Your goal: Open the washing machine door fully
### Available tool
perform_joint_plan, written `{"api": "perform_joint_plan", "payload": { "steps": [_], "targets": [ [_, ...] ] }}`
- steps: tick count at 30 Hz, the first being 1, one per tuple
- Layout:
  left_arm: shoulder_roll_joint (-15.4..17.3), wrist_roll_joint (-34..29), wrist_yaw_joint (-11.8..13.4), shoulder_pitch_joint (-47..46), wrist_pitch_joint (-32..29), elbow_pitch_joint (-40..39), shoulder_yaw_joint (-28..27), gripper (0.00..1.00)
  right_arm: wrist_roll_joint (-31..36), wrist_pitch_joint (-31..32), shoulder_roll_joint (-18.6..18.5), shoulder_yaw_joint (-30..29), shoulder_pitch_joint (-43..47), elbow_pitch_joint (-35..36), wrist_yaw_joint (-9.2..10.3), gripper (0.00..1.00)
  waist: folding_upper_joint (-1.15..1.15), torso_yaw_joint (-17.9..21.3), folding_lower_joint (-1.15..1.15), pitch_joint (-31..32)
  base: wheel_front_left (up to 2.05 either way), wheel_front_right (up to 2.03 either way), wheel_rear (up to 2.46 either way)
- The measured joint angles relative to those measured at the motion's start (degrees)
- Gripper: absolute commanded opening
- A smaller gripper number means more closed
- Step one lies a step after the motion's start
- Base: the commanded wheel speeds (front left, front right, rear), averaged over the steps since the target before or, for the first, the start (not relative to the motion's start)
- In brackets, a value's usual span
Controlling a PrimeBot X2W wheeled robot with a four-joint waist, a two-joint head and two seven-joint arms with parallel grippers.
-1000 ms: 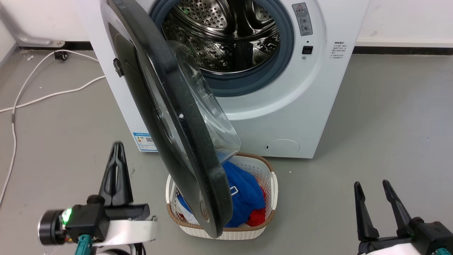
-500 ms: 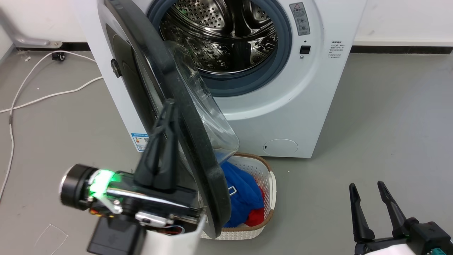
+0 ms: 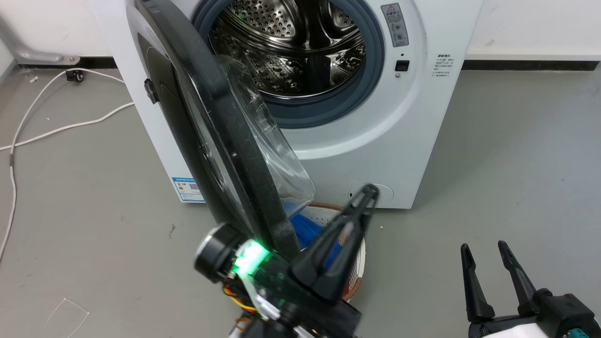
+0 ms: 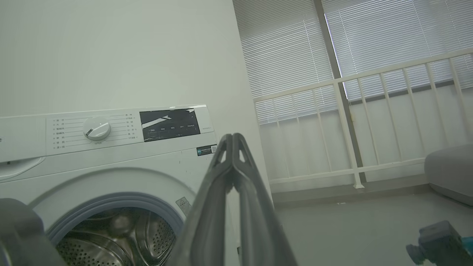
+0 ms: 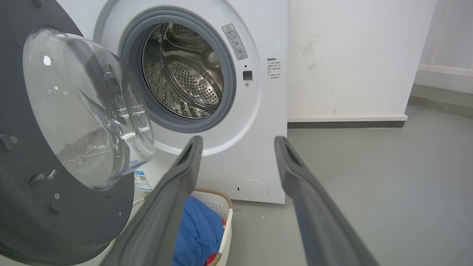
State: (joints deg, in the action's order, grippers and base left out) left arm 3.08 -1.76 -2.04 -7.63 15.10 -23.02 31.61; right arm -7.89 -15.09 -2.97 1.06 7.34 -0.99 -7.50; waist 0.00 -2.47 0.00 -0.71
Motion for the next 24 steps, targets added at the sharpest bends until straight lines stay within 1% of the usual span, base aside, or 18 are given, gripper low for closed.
{"api": "perform_joint_plan", "payload": {
  "steps": [10,16,24],
  "targets": [
    [0.0,1.12,-2.13,0.34,0.0,4.33,8.38,0.0,-0.23,0.0,0.0,0.44,-0.03,-0.64,0.0,1.0,0.0,0.15,0.0,-0.17,0.0,0.0,0.0],
    [0.36,1.93,-2.63,0.8,0.0,7.46,9.89,0.0,-0.24,0.0,0.0,0.55,-0.29,-0.86,0.0,1.0,0.0,0.23,0.01,-0.48,0.0,0.0,0.0],
    [2.01,2.49,-2.79,2.82,0.0,12.09,9.94,0.0,-0.23,0.0,0.0,0.38,-0.55,-1.16,0.0,1.0,0.0,-0.04,0.0,-1.03,0.0,0.0,0.0]
  ]
}}
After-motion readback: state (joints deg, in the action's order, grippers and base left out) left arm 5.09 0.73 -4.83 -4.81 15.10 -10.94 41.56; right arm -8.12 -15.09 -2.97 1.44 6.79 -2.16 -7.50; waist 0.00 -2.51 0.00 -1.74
